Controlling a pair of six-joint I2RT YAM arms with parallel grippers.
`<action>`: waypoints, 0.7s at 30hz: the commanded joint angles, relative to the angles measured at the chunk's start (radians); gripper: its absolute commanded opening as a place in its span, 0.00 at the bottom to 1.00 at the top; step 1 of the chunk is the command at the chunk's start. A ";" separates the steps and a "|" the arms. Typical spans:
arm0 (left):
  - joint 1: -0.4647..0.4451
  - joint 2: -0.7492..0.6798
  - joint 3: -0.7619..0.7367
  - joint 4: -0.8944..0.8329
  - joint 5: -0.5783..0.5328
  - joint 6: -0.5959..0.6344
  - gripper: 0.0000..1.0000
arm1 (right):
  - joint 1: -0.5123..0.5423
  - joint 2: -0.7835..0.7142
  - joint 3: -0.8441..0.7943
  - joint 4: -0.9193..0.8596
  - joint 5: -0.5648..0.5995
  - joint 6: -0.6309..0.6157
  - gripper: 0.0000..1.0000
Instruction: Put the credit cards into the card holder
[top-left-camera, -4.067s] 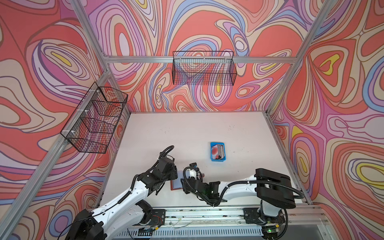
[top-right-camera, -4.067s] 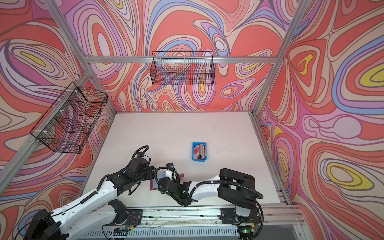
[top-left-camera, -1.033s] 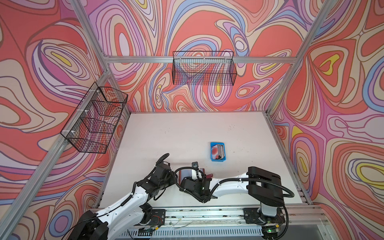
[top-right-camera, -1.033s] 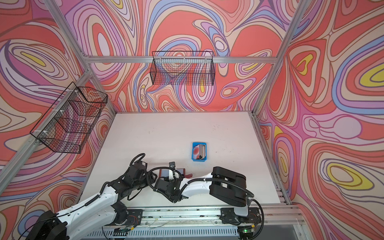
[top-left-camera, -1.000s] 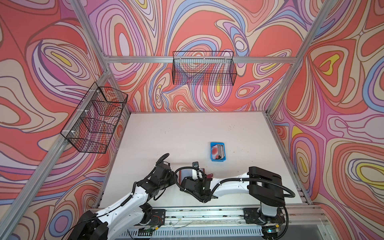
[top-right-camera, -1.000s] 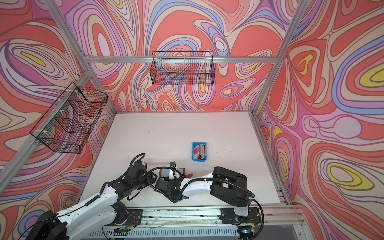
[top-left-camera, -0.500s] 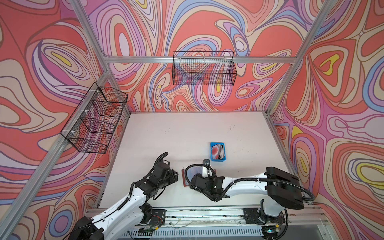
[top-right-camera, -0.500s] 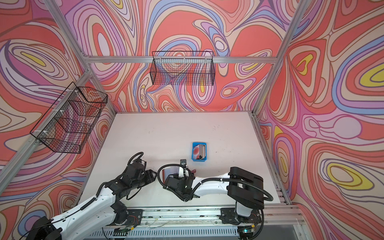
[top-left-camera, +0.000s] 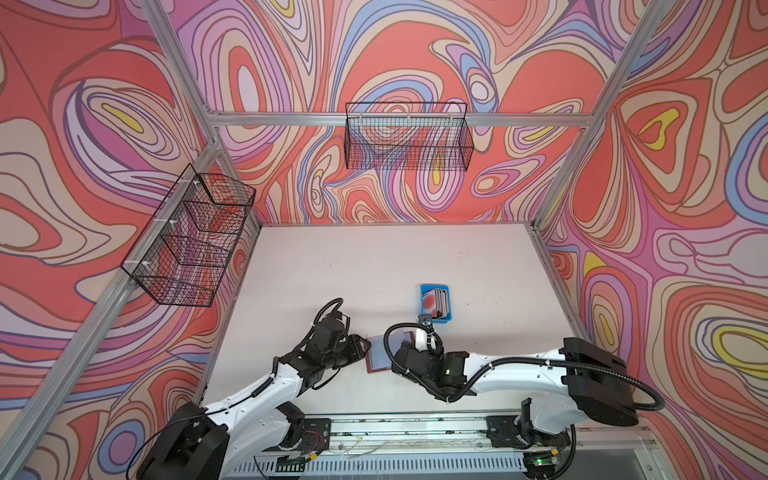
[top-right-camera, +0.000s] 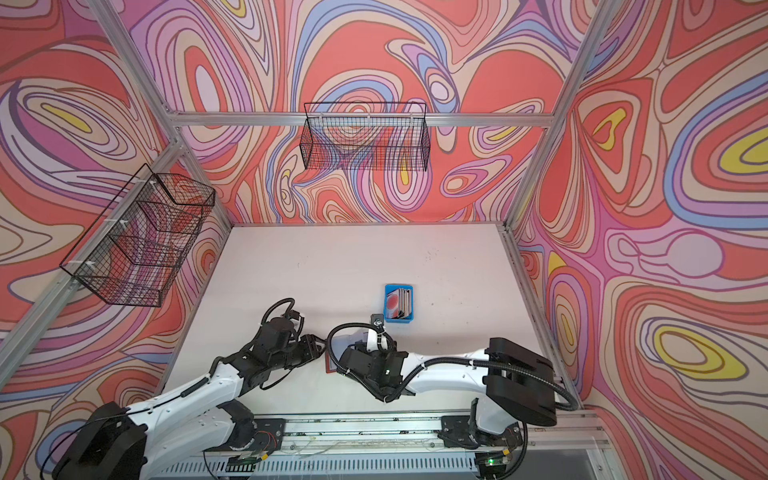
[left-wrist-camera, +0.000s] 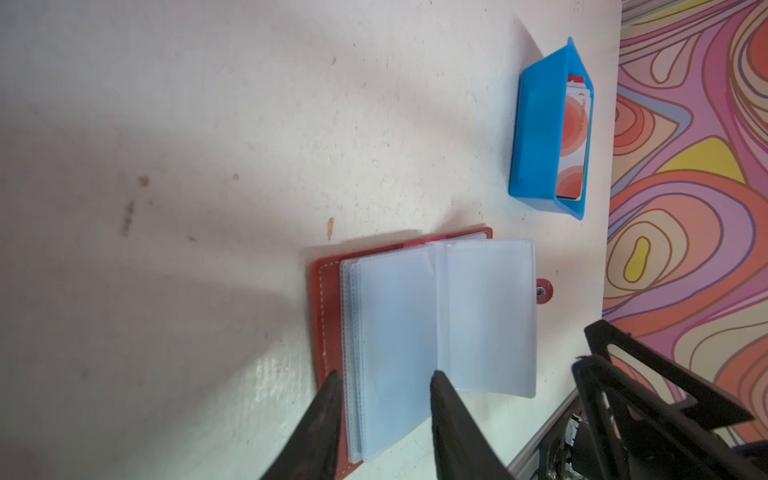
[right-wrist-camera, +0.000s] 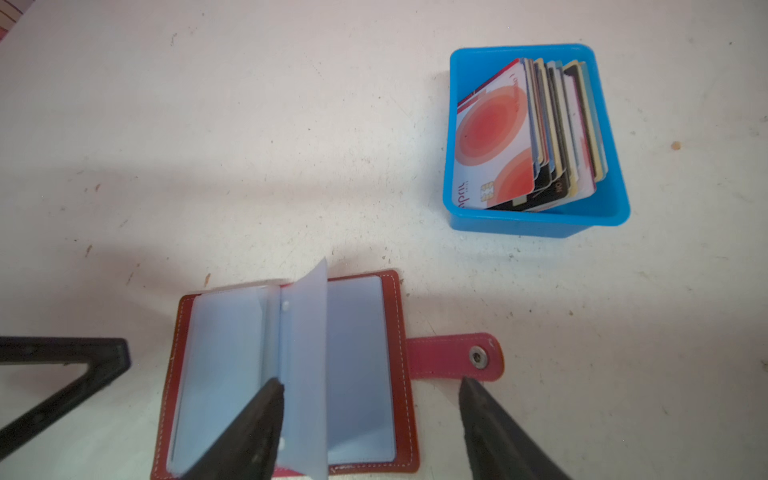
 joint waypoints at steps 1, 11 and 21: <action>0.005 0.021 0.031 0.073 0.009 -0.022 0.38 | -0.002 -0.068 -0.030 -0.038 0.055 0.013 0.72; 0.005 -0.308 0.120 -0.482 -0.447 0.048 0.50 | -0.230 -0.361 0.015 -0.130 -0.160 -0.253 0.77; 0.005 -0.398 0.138 -0.649 -0.723 0.015 0.56 | -0.688 -0.217 0.337 -0.258 -0.512 -0.541 0.75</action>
